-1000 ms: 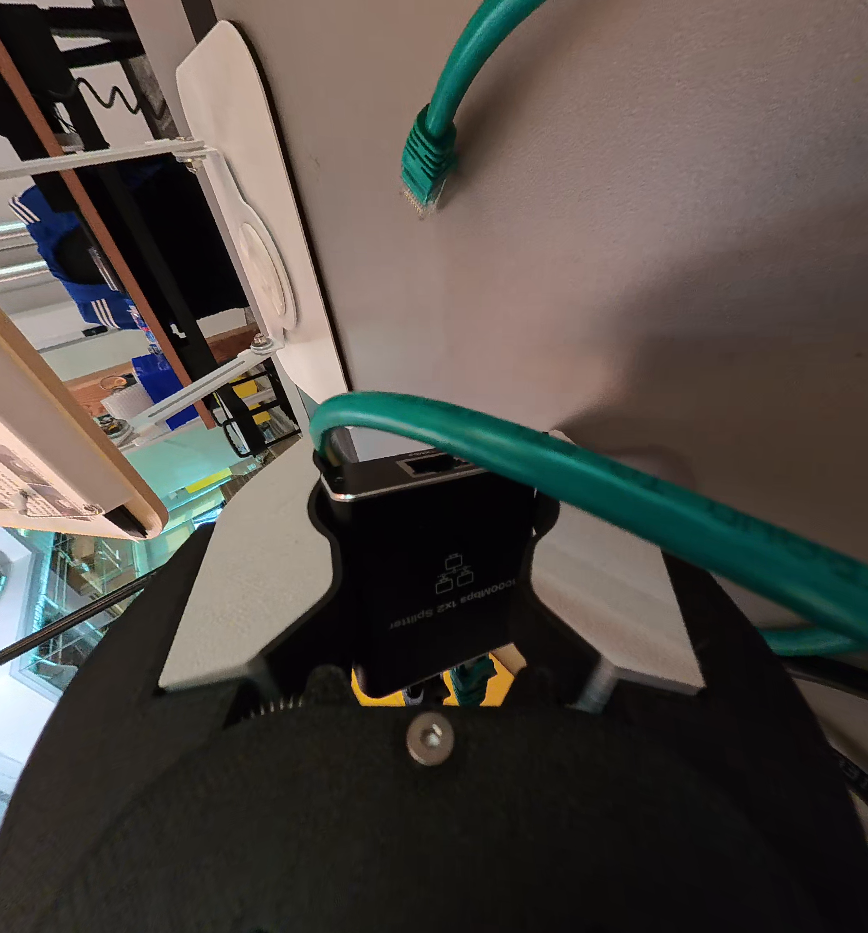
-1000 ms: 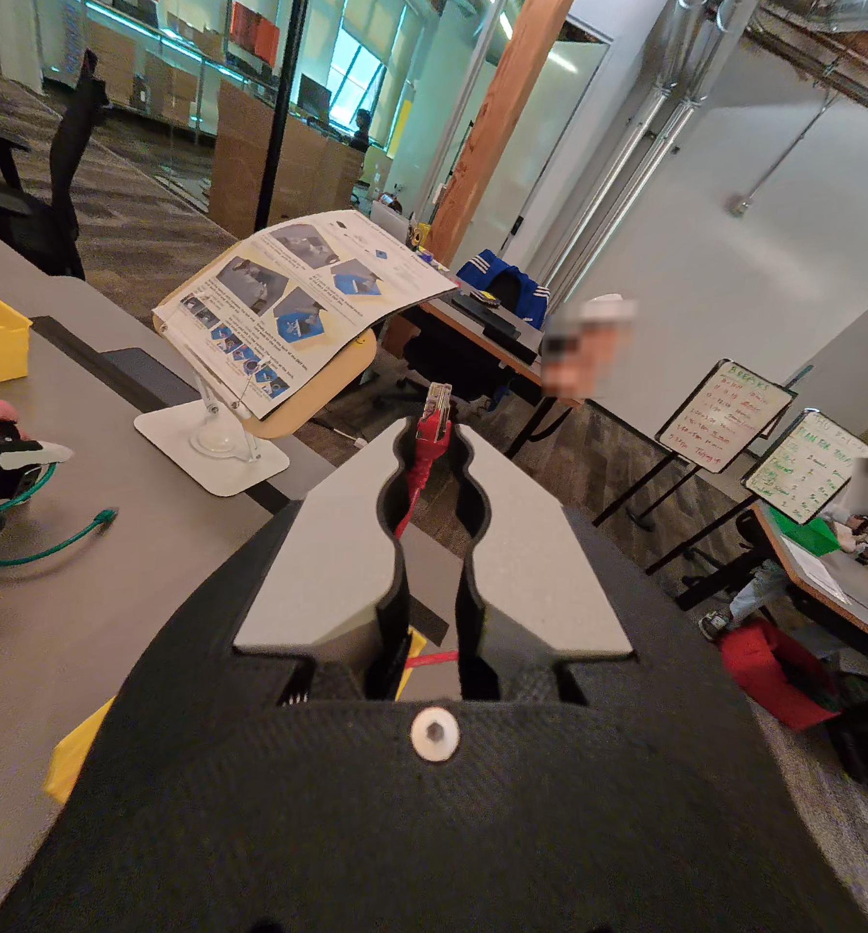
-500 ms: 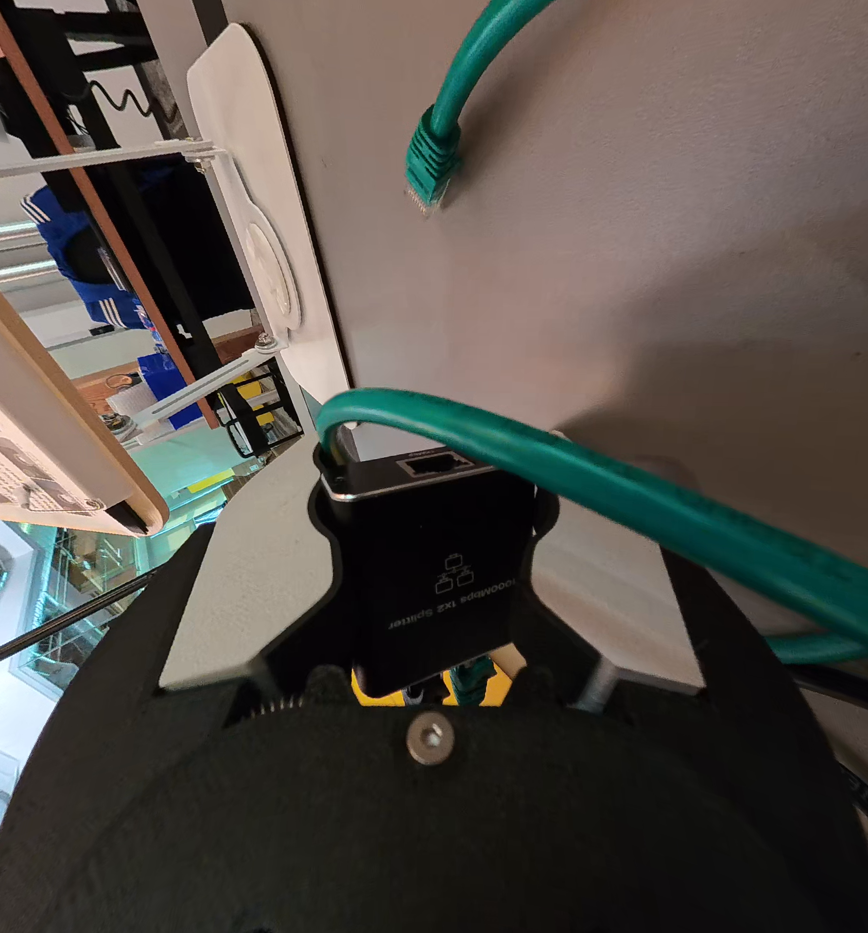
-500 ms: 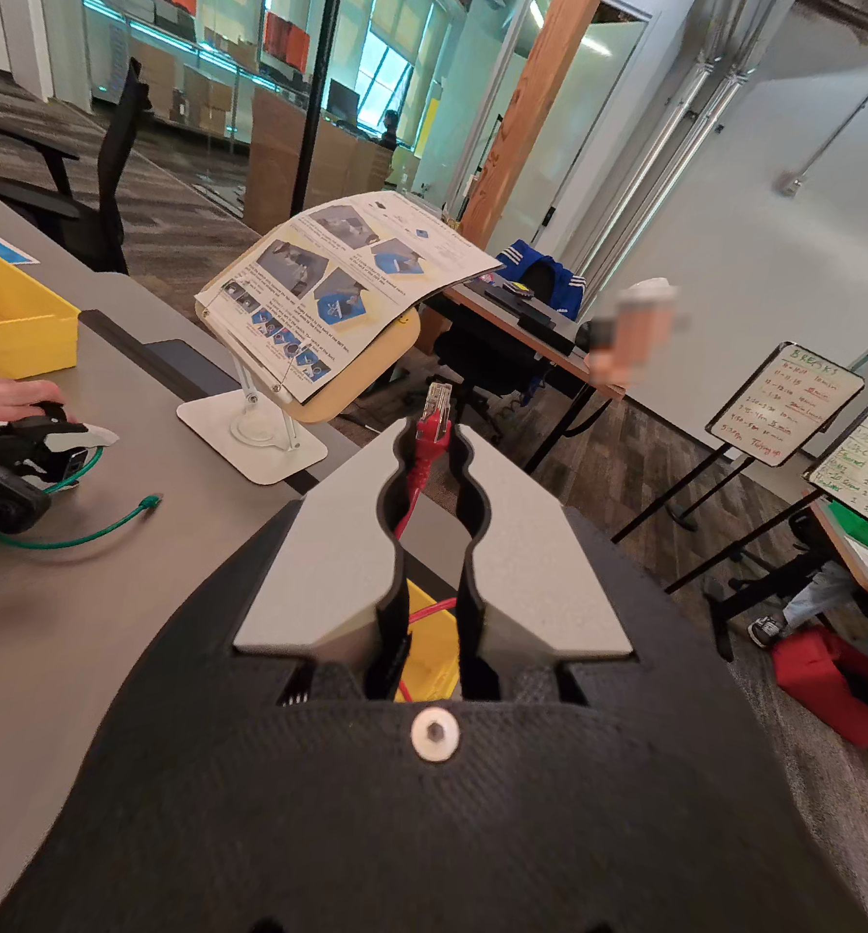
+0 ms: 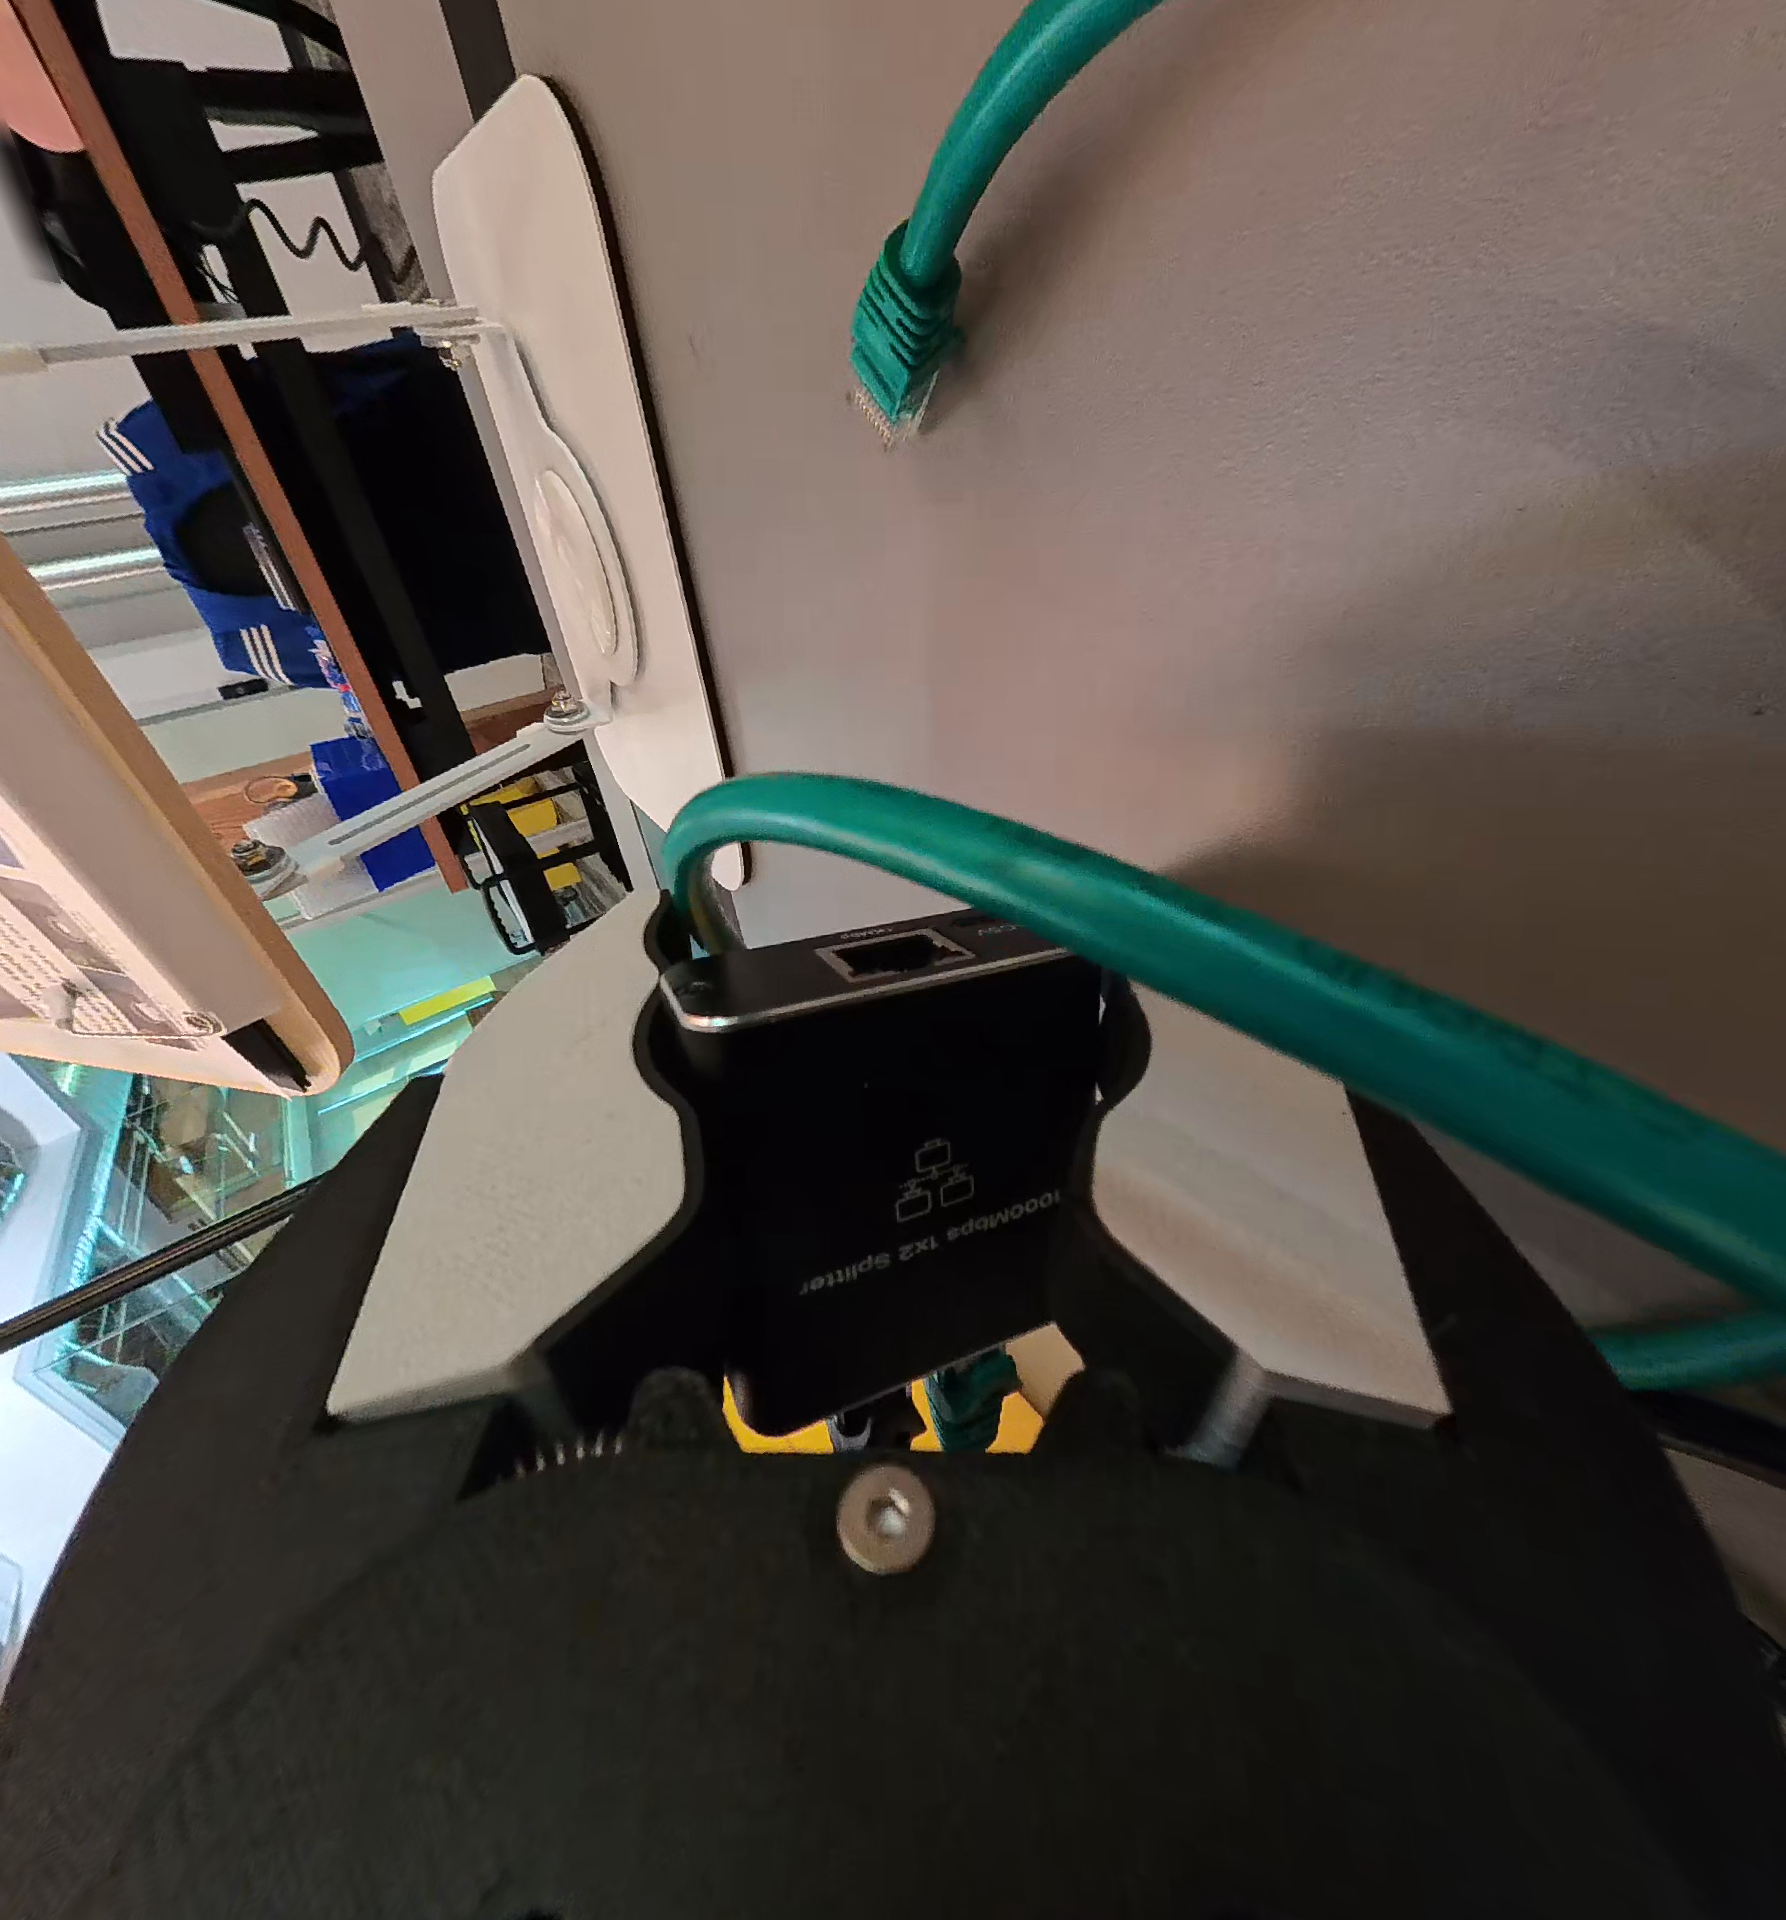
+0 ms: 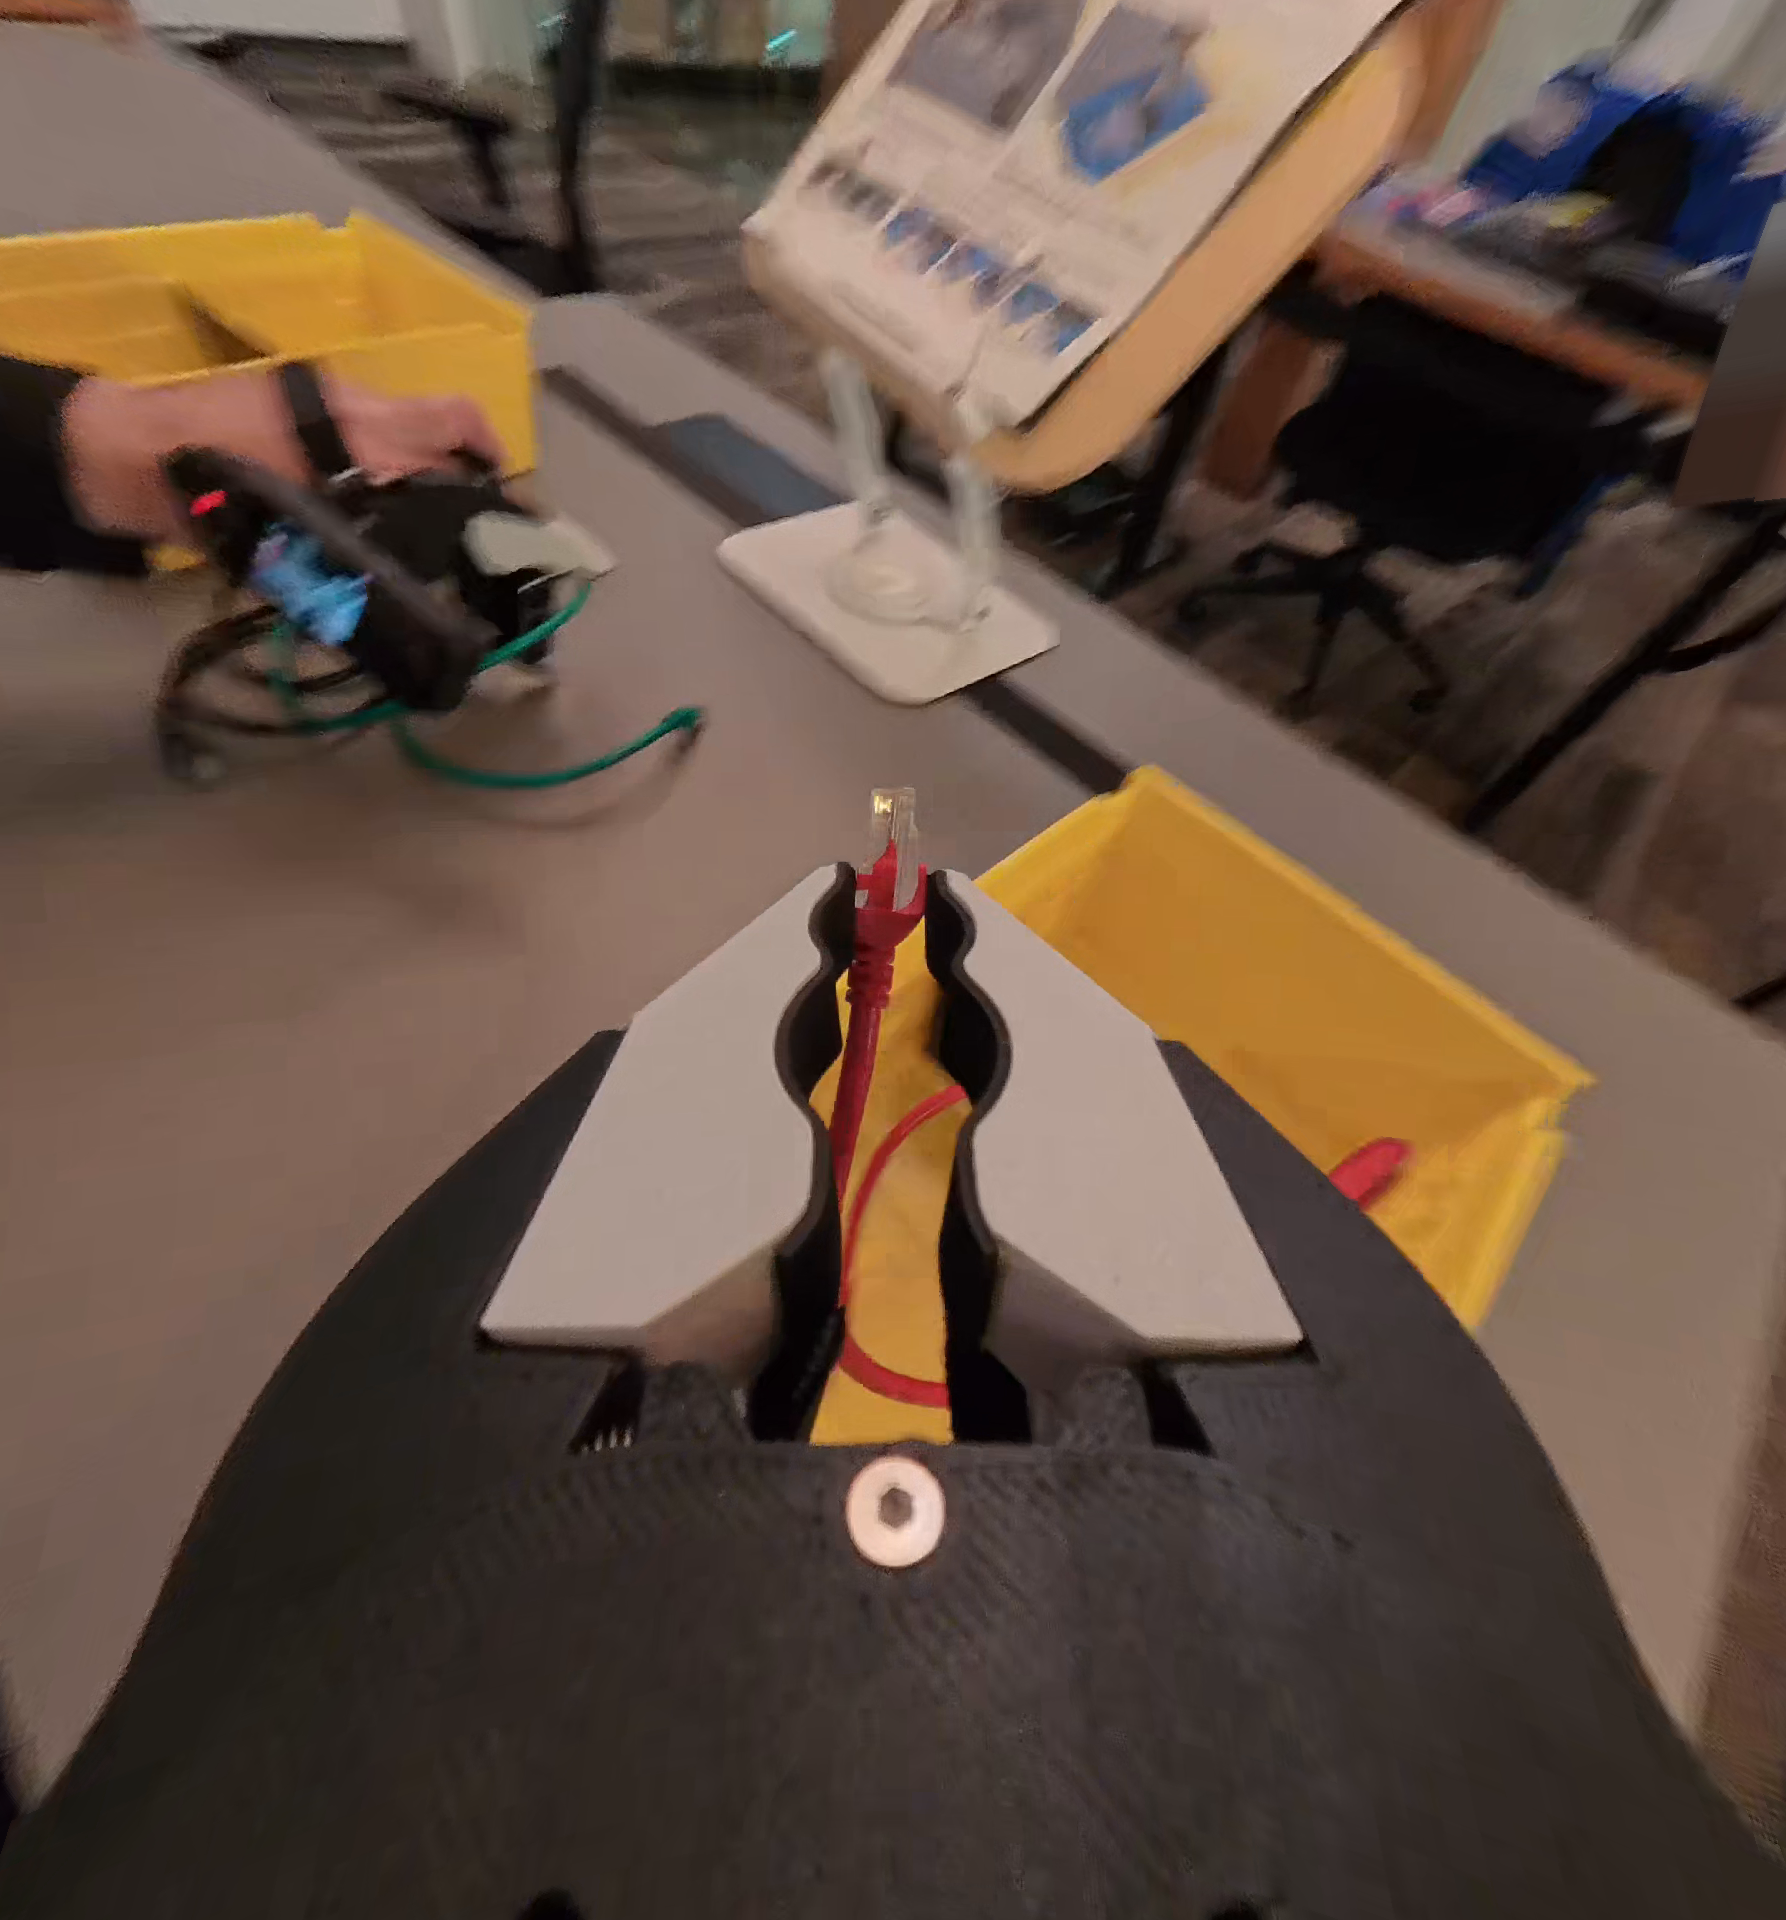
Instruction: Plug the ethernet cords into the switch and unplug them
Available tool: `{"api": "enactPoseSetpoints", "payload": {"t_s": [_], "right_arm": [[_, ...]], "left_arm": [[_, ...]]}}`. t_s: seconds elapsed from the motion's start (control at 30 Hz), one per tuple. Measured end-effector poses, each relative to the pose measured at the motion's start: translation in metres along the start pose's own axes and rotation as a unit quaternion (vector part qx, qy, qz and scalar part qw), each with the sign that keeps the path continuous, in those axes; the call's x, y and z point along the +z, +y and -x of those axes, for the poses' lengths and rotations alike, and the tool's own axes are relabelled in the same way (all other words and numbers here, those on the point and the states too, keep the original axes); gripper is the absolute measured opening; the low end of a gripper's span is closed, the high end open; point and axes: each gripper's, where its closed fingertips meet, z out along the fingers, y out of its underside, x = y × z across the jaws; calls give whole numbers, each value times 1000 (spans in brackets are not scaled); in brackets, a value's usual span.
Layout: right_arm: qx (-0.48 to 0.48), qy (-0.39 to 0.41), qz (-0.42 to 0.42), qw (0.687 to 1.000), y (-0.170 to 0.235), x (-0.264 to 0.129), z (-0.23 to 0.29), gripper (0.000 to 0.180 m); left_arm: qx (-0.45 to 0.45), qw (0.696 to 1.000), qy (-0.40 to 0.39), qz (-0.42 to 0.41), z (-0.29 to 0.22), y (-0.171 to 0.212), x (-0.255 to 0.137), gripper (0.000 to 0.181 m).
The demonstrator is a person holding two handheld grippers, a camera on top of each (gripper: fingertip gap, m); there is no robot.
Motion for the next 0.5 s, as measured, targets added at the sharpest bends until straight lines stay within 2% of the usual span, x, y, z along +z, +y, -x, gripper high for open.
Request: {"api": "enactPoseSetpoints", "payload": {"t_s": [0.2, 0.33, 0.4, 0.5], "right_arm": [[23, -159, 59, 985, 36, 0, 38, 11], [-17, -122, 102, 987, 50, 14, 25, 11], [8, -111, 86, 990, 44, 23, 16, 11], [18, -90, 104, 990, 55, 42, 3, 11]], "left_arm": [[0, 1000, -2, 1, 0, 0, 0, 76], [-5, 1000, -2, -1, 0, 1, 0, 76], [-7, 1000, -2, -2, 0, 1, 0, 76], [-7, 1000, -1, -4, 0, 1, 0, 75]]}}
